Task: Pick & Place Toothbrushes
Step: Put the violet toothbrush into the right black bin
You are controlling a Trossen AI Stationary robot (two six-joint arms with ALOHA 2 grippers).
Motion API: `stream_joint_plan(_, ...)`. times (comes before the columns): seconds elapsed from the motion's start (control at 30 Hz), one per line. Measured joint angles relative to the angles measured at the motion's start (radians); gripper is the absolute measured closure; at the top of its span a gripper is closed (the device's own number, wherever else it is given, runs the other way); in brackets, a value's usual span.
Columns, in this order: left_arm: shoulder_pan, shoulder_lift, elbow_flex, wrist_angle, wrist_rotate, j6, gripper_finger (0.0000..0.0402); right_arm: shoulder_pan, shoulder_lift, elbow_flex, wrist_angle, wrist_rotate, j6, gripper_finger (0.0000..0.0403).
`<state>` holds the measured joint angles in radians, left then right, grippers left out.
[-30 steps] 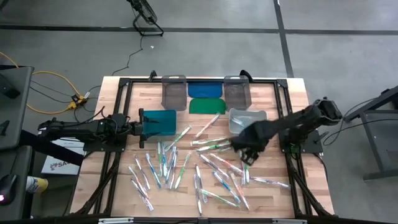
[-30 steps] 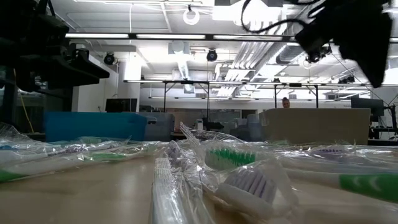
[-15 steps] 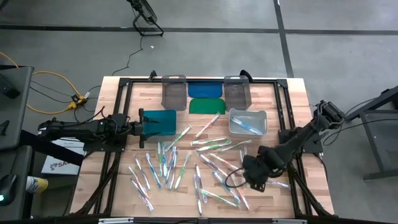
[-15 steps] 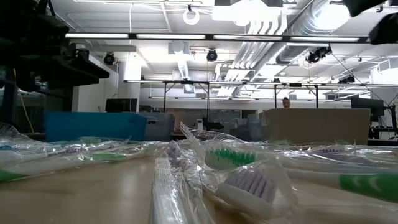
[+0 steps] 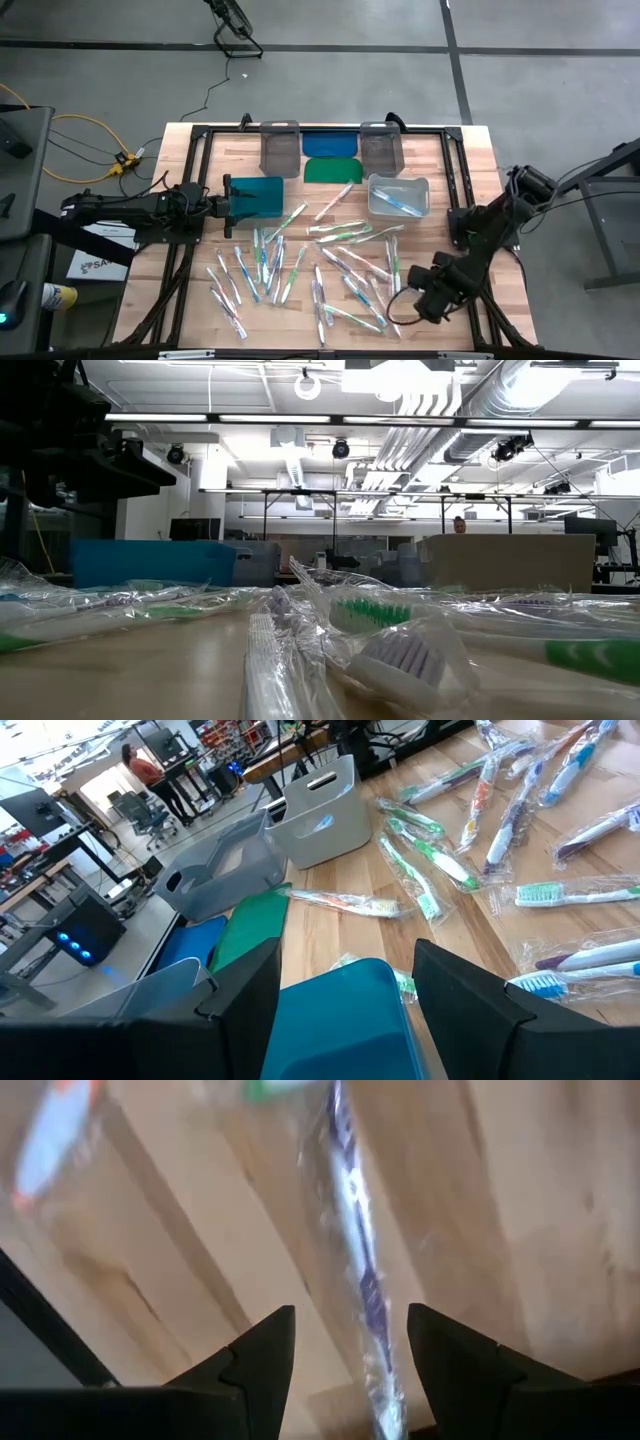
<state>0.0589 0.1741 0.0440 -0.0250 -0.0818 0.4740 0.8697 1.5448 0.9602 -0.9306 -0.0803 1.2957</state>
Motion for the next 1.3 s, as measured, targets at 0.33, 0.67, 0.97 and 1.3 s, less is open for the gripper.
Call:
stream_joint_plan(0.33, 0.000, 0.000, 0.000, 0.000, 0.000, 0.000, 0.0183, 0.084, 0.000, -0.107, 0.052, -0.001, 0.089, 0.0227)
stream_joint_plan(0.67, 0.000, 0.000, 0.000, 0.000, 0.000, 0.000, 0.0183, 0.099, 0.000, -0.200, 0.163, -0.001, 0.088, 0.0228)
stream_joint_plan(0.97, 0.000, 0.000, 0.000, 0.000, 0.000, 0.000, 0.0183, 0.099, 0.000, -0.200, 0.165, -0.026, 0.062, 0.0274)
stream_joint_plan(1.3, 0.000, 0.000, 0.000, 0.000, 0.000, 0.000, 0.0183, 0.090, -0.001, -0.200, 0.219, -0.145, 0.116, 0.0386)
